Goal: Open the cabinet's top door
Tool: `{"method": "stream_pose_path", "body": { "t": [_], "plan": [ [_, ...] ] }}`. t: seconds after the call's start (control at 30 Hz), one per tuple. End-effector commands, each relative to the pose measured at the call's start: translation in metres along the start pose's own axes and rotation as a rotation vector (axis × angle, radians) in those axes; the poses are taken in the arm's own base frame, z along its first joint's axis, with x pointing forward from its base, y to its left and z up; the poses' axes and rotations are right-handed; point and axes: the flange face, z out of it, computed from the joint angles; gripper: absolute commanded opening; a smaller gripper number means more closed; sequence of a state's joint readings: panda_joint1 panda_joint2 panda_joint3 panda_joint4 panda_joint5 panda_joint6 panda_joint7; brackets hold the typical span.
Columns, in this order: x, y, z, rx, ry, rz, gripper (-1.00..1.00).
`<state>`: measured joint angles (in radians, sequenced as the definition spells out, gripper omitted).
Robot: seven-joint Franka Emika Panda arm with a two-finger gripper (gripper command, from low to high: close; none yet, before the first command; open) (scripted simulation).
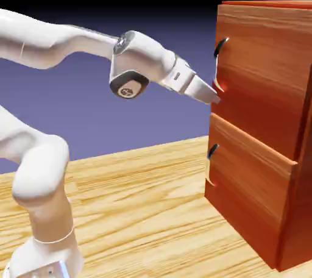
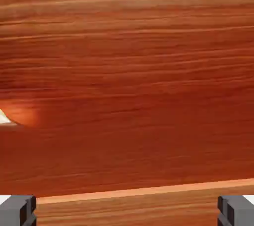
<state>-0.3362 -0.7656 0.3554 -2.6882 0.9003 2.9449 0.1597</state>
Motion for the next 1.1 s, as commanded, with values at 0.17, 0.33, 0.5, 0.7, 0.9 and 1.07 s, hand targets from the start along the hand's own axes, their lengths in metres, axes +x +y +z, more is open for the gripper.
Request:
{"method": "stream_pose_path", "body": {
  "t": [0.17, 0.33, 0.5, 0.7, 0.9, 1.07],
  "plan": [
    [0.002, -0.010, -0.015, 0.061, 0.054, 0.016, 0.00],
    [-0.002, -0.019, -0.023, 0.115, 0.100, 0.019, 0.00],
    [-0.010, -0.029, -0.026, 0.171, 0.147, 0.015, 0.00],
    [-0.024, -0.040, -0.023, 0.235, 0.206, 0.000, 0.00],
    [-0.040, -0.050, -0.012, 0.296, 0.267, -0.022, 0.00],
    [-0.056, -0.056, 0.004, 0.341, 0.321, -0.045, 0.00]
  ]
}}
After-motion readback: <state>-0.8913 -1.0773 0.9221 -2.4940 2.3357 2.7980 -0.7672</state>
